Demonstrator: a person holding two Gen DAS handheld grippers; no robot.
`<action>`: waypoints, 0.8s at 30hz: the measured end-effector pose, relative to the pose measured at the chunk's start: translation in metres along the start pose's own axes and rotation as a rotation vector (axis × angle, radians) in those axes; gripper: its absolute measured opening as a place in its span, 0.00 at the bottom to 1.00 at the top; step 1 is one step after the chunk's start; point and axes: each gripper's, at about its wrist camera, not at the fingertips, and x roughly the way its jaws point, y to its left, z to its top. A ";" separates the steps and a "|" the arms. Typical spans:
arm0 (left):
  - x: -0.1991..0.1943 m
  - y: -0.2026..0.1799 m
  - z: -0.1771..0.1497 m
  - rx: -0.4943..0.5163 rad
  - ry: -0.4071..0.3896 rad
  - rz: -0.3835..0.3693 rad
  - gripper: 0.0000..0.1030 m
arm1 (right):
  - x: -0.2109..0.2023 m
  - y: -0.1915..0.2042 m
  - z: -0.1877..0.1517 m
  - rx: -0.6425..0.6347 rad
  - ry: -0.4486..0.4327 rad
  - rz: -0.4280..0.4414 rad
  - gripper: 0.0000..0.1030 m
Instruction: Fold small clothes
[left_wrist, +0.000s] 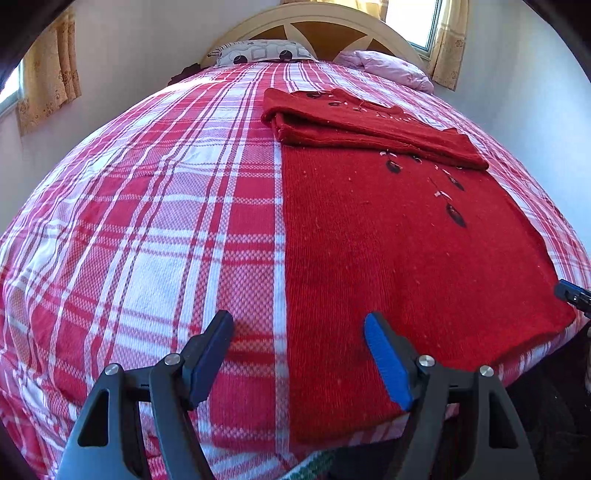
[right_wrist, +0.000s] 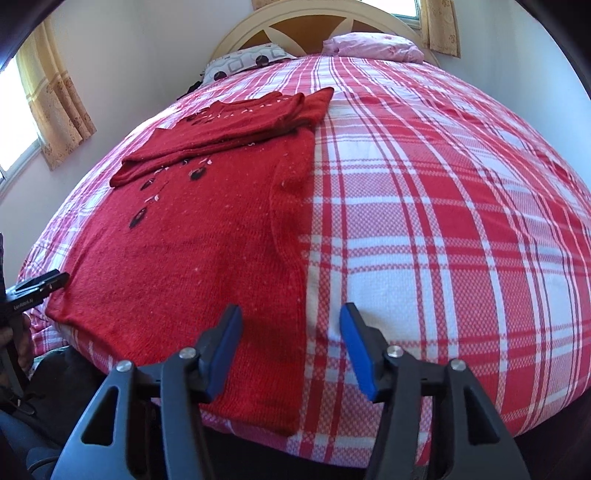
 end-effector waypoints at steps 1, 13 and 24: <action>-0.001 0.000 -0.002 0.003 0.003 -0.004 0.72 | -0.001 0.000 -0.002 0.000 0.001 0.000 0.55; -0.011 -0.006 -0.018 0.017 0.008 -0.030 0.72 | -0.016 -0.007 -0.025 0.025 0.026 0.050 0.50; -0.017 -0.008 -0.023 0.025 0.000 -0.035 0.54 | -0.019 -0.012 -0.029 0.065 0.029 0.110 0.33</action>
